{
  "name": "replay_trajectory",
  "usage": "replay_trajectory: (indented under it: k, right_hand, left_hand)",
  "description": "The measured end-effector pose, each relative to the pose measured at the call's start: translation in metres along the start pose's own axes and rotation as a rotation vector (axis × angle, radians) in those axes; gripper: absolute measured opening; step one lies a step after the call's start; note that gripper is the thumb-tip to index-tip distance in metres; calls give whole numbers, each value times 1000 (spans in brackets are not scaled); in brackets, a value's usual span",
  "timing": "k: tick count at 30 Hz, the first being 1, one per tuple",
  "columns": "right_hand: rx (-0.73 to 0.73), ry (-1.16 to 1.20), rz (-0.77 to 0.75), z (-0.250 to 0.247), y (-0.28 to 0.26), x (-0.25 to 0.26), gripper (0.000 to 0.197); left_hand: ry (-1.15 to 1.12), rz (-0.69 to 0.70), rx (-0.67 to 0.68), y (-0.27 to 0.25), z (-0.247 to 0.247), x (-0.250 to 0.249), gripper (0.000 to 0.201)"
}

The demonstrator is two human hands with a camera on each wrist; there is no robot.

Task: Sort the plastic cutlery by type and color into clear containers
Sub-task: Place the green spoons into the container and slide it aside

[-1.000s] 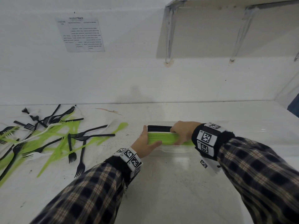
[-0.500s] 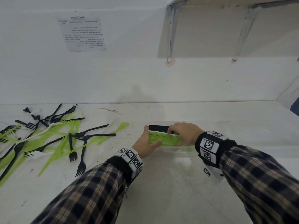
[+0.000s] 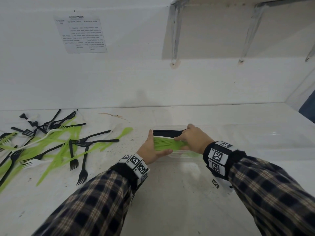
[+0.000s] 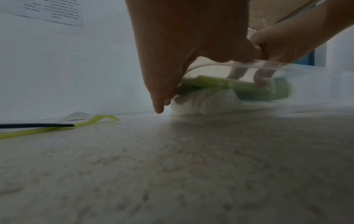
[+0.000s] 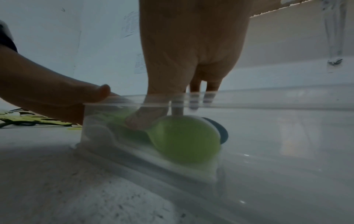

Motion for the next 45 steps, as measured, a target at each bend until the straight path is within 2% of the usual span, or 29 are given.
replay_trajectory:
  k: [3, 6, 7, 8, 9, 10, 11, 14, 15, 18, 21, 22, 25, 27, 30, 34, 41, 45]
  right_hand:
    - [6, 154, 28, 4, 0, -1, 50]
    - [-48, 244, 30, 4, -1, -3, 48]
    - [-68, 278, 22, 4, -1, -3, 49]
    - [-75, 313, 13, 4, 0, -3, 53]
    - [-59, 335, 11, 4, 0, -3, 57]
    - [-31, 332, 14, 5, 1, -2, 60]
    - [-1, 312, 22, 5, 1, -3, 60]
    - [62, 257, 38, 6, 1, -3, 59]
    - [88, 245, 39, 6, 0, -2, 59]
    - [169, 238, 66, 9, -4, -2, 62]
    - [223, 220, 74, 14, -4, -2, 64]
    - [233, 206, 72, 15, -3, -3, 64]
    - [229, 228, 72, 14, -4, -3, 66]
    - [241, 232, 63, 13, -4, -1, 64]
    - [234, 264, 63, 11, -6, -1, 61]
    - [132, 427, 88, 8, -11, -7, 61]
    - [167, 399, 134, 13, -12, -9, 57]
    - [88, 474, 135, 9, -15, -11, 56]
  left_hand:
    - [-21, 14, -8, -2, -2, -1, 124]
    - [-20, 42, -20, 1, -3, -1, 133]
    - [-32, 55, -35, 4, -4, 0, 126]
    - [-41, 61, -31, 4, -4, 0, 109]
    - [-50, 82, -24, 2, -5, -2, 93]
    - [-59, 95, -17, 3, -6, -4, 86]
    - [-51, 99, -15, 3, -6, -5, 90]
    - [14, 93, -26, 2, -9, -6, 136]
    - [29, 87, -24, 2, -9, -6, 143]
    - [40, 56, 3, 2, -8, -5, 138]
    - [34, 66, 5, 1, -7, -6, 156]
    - [30, 62, 0, 1, -7, -6, 157]
    - [7, 50, 3, 0, -5, -7, 135]
    - [-6, 38, 4, 1, -5, -4, 129]
    - [-21, 23, 9, 0, -4, -4, 125]
    - [-52, 29, 14, -2, -4, -5, 124]
    - [-91, 26, 7, -6, -4, -6, 122]
    - [-128, 49, 5, -8, -4, -11, 111]
Point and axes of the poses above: each hand's wrist, its own y-axis towards the middle knuckle, its own z-axis out of the palm, x = y × z, the point moved 6 cm from there along y, towards the middle knuckle, and after that the axes turned 6 degrees about -z, right-handed, at the moved point
